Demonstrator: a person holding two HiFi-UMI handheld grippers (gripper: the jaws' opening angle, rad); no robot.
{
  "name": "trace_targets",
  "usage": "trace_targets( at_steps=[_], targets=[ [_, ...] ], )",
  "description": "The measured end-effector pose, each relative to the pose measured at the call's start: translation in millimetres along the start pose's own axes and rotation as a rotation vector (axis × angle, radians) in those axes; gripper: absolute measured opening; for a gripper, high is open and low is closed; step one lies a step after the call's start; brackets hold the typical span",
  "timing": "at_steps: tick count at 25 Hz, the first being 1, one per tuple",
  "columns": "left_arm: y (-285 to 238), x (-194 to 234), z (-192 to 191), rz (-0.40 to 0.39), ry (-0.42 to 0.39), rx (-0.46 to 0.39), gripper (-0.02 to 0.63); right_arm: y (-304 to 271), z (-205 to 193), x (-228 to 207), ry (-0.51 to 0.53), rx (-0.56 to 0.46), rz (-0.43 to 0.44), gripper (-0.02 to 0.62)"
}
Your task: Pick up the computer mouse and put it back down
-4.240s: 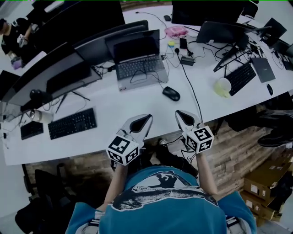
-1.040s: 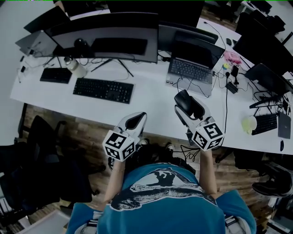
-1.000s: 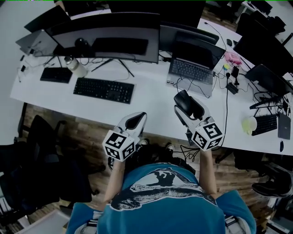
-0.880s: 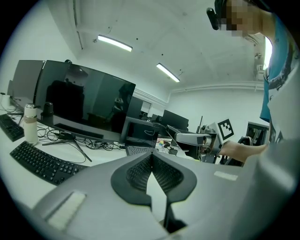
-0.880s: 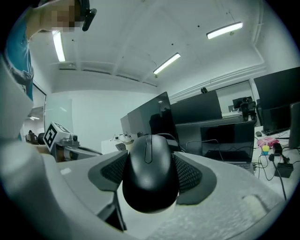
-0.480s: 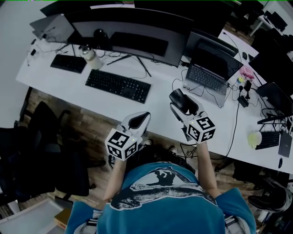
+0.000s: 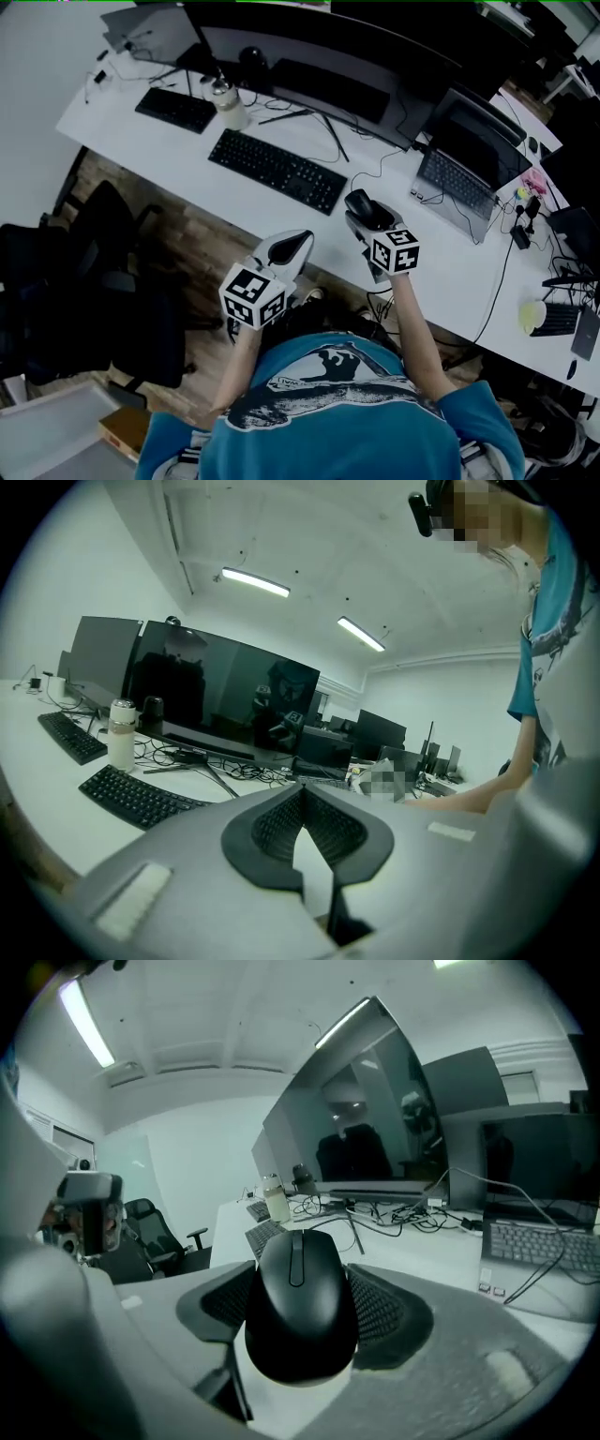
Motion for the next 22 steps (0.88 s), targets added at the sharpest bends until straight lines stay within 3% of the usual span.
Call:
trace_targets(
  at_steps=[12, 22],
  targets=[
    [29.4, 27.6, -6.1, 0.074, 0.035, 0.002, 0.014, -50.6, -104.0, -8.1, -0.055, 0.299, -0.051, 0.304],
    [36.9, 38.5, -9.3, 0.090, 0.049, 0.005, 0.014, -52.5, -111.5, -7.1, 0.031, 0.347, -0.113, 0.307]
  ],
)
Point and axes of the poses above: the fingertips, and each gripper's own axes: y backward along the fingers, x to its left, z out of its top, the point moved 2 cm from there along y, backward along the fingers, and after that the axes turned 11 degrees about y, right-handed, at the moved point
